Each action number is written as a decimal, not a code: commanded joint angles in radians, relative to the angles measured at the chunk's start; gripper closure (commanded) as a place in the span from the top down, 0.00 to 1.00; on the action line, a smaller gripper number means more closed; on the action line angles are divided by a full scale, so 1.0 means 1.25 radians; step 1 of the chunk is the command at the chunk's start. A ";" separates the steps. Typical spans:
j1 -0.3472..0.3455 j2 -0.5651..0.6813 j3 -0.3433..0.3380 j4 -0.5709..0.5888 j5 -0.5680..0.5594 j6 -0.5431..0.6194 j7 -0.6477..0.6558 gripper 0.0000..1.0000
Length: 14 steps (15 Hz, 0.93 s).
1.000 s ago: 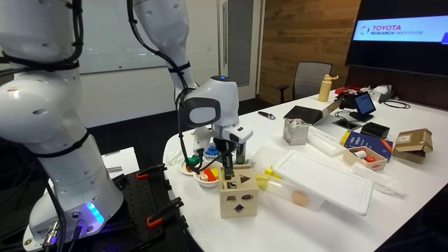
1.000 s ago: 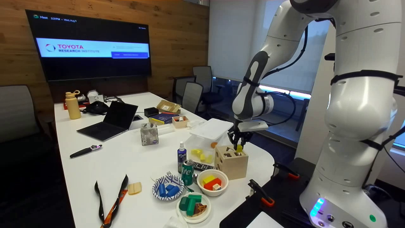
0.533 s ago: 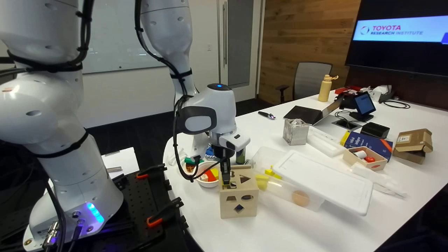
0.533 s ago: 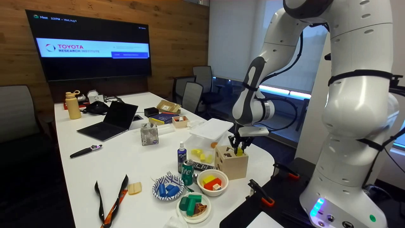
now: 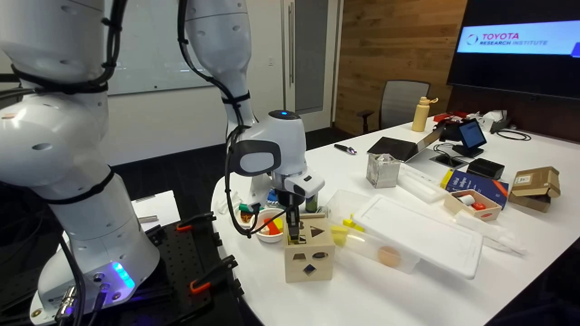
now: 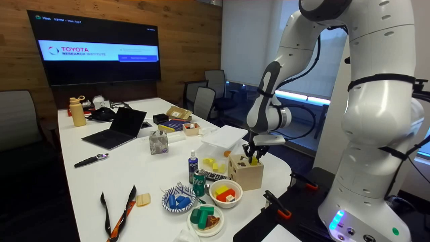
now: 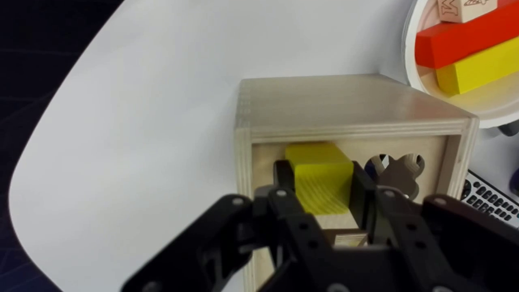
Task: Put one blue block and one yellow block in the wooden toy box.
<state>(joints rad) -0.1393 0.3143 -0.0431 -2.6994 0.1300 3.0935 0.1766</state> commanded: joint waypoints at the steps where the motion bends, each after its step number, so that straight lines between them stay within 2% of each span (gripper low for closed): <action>1: -0.012 0.007 0.005 0.010 0.013 0.008 -0.022 0.11; 7: -0.007 0.044 -0.016 0.044 0.008 0.002 -0.017 0.11; 11: -0.020 0.065 -0.001 0.069 0.010 -0.003 -0.024 0.11; 12: -0.015 0.064 -0.005 0.071 0.008 -0.002 -0.022 0.61; 13: -0.015 0.063 -0.005 0.072 0.008 -0.001 -0.023 0.62; 14: -0.009 0.058 -0.009 0.071 0.007 -0.001 -0.021 0.69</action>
<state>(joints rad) -0.1494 0.3942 -0.0580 -2.6187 0.1300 3.0935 0.1766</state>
